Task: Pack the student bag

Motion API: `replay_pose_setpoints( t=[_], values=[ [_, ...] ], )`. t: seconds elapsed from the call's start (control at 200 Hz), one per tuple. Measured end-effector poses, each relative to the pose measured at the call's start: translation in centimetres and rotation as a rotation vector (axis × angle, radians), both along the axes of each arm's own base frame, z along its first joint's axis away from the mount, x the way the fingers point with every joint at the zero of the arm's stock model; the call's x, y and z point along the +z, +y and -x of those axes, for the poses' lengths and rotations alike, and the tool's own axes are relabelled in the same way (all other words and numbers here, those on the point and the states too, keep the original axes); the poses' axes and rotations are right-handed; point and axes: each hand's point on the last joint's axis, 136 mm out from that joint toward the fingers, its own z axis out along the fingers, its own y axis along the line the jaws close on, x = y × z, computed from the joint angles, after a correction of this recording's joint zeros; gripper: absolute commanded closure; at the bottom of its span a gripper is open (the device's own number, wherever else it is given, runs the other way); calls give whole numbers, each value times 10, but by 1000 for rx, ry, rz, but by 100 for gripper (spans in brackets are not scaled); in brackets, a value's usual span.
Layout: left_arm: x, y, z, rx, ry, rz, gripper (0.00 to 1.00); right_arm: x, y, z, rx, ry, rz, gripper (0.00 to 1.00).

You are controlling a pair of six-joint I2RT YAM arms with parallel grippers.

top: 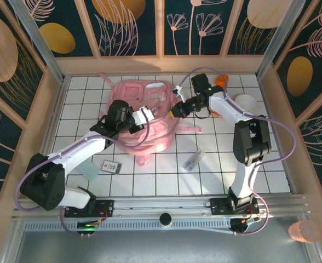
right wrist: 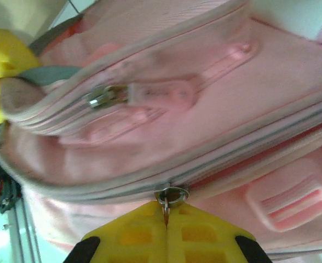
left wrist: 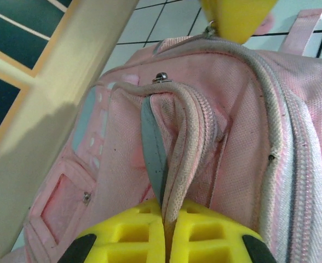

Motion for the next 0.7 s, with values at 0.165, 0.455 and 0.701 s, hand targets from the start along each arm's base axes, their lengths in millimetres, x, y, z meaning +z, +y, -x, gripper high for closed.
replay_pose_setpoints(
  t=[0.165, 0.455, 0.701],
  values=[
    [5, -1, -8, 35, 0, 12, 100, 10, 6, 15, 7, 25, -27, 100],
    [5, -13, -14, 47, 64, 47, 100, 20, 15, 41, -50, 78, -72, 100],
    [-6, -26, -9, 8, 126, 58, 100, 20, 21, 59, -160, 158, -70, 100]
  ],
)
